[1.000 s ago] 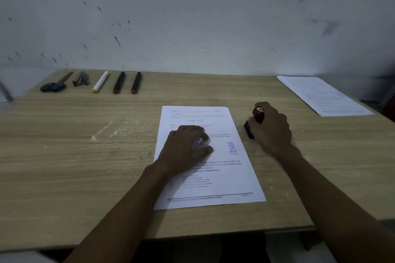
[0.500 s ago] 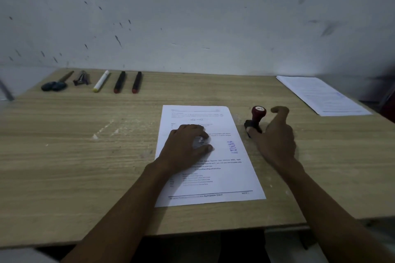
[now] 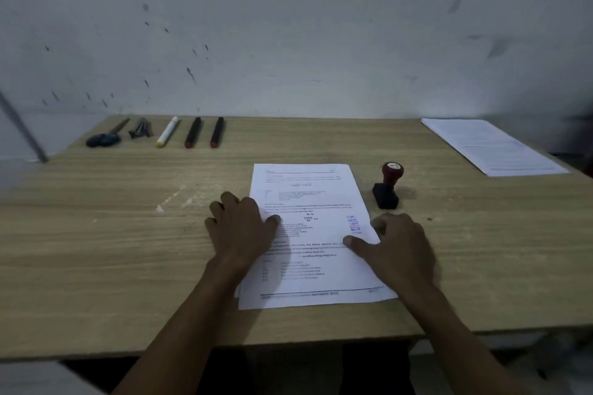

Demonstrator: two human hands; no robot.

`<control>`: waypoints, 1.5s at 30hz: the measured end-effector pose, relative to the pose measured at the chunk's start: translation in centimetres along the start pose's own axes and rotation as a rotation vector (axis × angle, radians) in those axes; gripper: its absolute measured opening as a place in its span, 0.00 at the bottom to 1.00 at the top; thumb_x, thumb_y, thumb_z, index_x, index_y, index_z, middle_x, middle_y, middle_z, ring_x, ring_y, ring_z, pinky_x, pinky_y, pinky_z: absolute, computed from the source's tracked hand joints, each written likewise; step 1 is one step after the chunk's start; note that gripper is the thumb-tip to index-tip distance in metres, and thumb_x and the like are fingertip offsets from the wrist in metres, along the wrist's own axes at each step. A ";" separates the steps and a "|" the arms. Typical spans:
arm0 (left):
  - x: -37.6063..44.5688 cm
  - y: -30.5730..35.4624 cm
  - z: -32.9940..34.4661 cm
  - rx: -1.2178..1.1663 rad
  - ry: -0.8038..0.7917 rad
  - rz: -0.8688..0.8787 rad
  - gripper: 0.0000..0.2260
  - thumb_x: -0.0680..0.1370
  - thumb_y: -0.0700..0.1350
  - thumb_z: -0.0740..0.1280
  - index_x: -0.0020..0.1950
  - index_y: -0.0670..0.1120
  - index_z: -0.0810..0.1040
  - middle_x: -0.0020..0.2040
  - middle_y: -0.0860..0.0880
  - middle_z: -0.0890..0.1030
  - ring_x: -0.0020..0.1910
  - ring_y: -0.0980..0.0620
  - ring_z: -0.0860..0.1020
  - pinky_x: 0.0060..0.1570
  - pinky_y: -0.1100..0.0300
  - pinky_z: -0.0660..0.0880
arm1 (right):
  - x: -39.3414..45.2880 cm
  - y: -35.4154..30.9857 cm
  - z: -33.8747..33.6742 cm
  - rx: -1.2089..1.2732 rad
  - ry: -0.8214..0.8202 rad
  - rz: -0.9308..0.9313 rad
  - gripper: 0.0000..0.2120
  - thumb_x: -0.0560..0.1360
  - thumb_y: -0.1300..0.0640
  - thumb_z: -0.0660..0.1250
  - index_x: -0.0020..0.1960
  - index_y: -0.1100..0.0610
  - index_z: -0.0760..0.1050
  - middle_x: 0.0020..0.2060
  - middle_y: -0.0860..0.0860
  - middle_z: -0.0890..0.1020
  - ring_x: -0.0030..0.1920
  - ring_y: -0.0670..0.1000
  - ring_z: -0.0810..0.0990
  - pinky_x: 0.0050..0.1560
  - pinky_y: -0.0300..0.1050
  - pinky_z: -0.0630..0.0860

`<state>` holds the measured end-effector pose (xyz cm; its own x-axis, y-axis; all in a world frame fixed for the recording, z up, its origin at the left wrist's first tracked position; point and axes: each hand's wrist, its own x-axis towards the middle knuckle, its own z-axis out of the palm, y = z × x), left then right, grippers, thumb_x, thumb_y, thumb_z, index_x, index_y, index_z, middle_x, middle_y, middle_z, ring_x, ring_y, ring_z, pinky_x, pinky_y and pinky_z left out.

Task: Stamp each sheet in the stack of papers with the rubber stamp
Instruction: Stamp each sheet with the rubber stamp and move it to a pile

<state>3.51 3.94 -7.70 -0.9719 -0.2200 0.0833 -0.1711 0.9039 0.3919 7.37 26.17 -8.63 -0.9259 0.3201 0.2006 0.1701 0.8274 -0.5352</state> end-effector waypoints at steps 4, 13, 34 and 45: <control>0.3 -0.4 0.1 -0.091 0.026 -0.049 0.25 0.71 0.62 0.69 0.58 0.45 0.74 0.63 0.44 0.68 0.64 0.41 0.65 0.61 0.46 0.64 | -0.1 -0.5 -0.3 0.246 0.024 0.060 0.15 0.65 0.53 0.80 0.46 0.49 0.77 0.39 0.43 0.80 0.44 0.51 0.82 0.46 0.53 0.80; 0.8 -0.7 0.1 -0.374 0.149 -0.130 0.16 0.67 0.53 0.76 0.50 0.51 0.77 0.53 0.50 0.79 0.57 0.46 0.75 0.59 0.48 0.66 | 0.3 -1.0 -1.4 0.575 0.052 0.063 0.12 0.64 0.64 0.80 0.37 0.53 0.79 0.33 0.49 0.83 0.35 0.47 0.82 0.39 0.44 0.79; 2.1 6.2 -5.3 -1.315 0.286 0.013 0.04 0.74 0.42 0.73 0.39 0.45 0.83 0.37 0.48 0.84 0.37 0.50 0.81 0.41 0.54 0.79 | 2.8 0.2 -8.0 0.908 0.132 -0.033 0.03 0.70 0.64 0.76 0.39 0.58 0.84 0.34 0.51 0.86 0.37 0.51 0.86 0.40 0.48 0.80; 4.8 19.6 -6.1 -1.157 0.203 0.216 0.09 0.74 0.43 0.73 0.33 0.49 0.83 0.36 0.49 0.84 0.35 0.48 0.82 0.37 0.54 0.79 | 10.2 6.8 -13.9 0.715 0.430 0.046 0.03 0.75 0.62 0.72 0.44 0.59 0.85 0.33 0.43 0.81 0.40 0.47 0.82 0.47 0.44 0.78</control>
<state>-3.53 18.36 5.92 -0.9016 -0.2523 0.3513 0.3409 0.0852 0.9362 3.79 41.44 1.21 -0.6891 0.6146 0.3838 -0.1847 0.3631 -0.9132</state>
